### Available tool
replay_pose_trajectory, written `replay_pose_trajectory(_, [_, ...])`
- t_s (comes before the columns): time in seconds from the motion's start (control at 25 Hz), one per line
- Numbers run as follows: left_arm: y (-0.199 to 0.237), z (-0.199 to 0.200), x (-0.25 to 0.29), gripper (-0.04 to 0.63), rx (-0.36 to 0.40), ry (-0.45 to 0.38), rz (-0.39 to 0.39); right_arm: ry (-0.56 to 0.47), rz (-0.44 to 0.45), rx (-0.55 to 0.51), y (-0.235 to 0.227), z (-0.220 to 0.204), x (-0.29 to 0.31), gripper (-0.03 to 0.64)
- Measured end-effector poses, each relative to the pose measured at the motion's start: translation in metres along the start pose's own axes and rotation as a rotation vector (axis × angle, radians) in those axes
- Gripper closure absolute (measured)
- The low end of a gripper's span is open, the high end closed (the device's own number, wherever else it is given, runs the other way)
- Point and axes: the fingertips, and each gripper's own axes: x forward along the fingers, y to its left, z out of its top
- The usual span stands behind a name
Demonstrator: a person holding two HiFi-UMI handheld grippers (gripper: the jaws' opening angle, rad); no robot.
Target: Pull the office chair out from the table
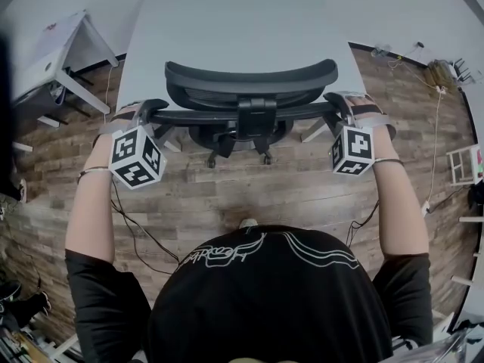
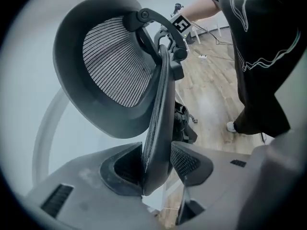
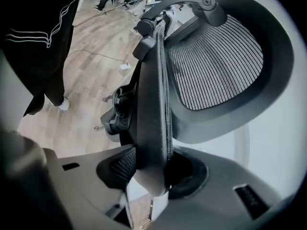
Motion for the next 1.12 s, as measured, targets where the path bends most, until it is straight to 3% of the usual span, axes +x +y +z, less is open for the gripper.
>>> replay_pose_trajectory(0.28, [-0.001,-0.003,0.001,0.423,0.004,0.044,-0.012,0.037,-0.004,0.039,-0.002,0.001,0.003,0.428])
replay_pose_trajectory(0.44, [-0.005,-0.005,0.0,0.422,-0.015,0.053,0.0,0.049,-0.047,0.074,0.0,0.002,0.001,0.426])
replay_pose_trajectory(0.8, [-0.022,-0.004,-0.012,0.417,-0.061,0.085,-0.002,0.047,-0.049,0.09,0.015,0.007,-0.017,0.426])
replay_pose_trajectory(1.12, [-0.081,-0.004,-0.048,0.41,-0.085,0.12,0.039,0.027,-0.1,0.102,0.068,0.022,-0.068,0.426])
